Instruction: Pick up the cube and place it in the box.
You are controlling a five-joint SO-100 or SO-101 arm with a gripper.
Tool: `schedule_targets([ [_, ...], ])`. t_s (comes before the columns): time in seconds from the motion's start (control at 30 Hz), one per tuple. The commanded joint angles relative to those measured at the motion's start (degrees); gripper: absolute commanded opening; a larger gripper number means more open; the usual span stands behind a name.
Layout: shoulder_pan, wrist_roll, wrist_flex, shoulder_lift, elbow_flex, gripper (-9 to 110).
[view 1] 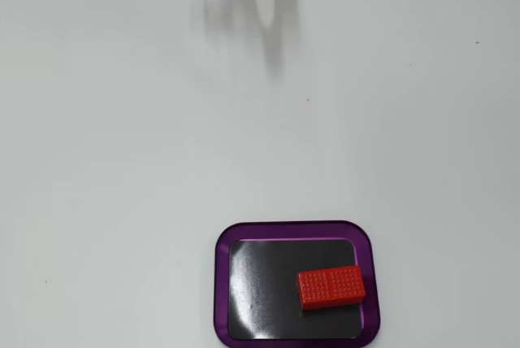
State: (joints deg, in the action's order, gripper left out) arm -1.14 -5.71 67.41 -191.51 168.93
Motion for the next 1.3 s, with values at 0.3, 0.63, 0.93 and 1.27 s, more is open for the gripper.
schedule_targets([
  [0.3,-8.5,0.5,-0.4,-6.2,5.4,20],
  [0.63,-9.8,0.9,1.8,-6.2,5.7,0],
  [0.93,-7.1,7.1,1.9,-6.2,5.8,0],
  [1.27,-7.5,6.9,1.5,-6.2,5.8,0],
])
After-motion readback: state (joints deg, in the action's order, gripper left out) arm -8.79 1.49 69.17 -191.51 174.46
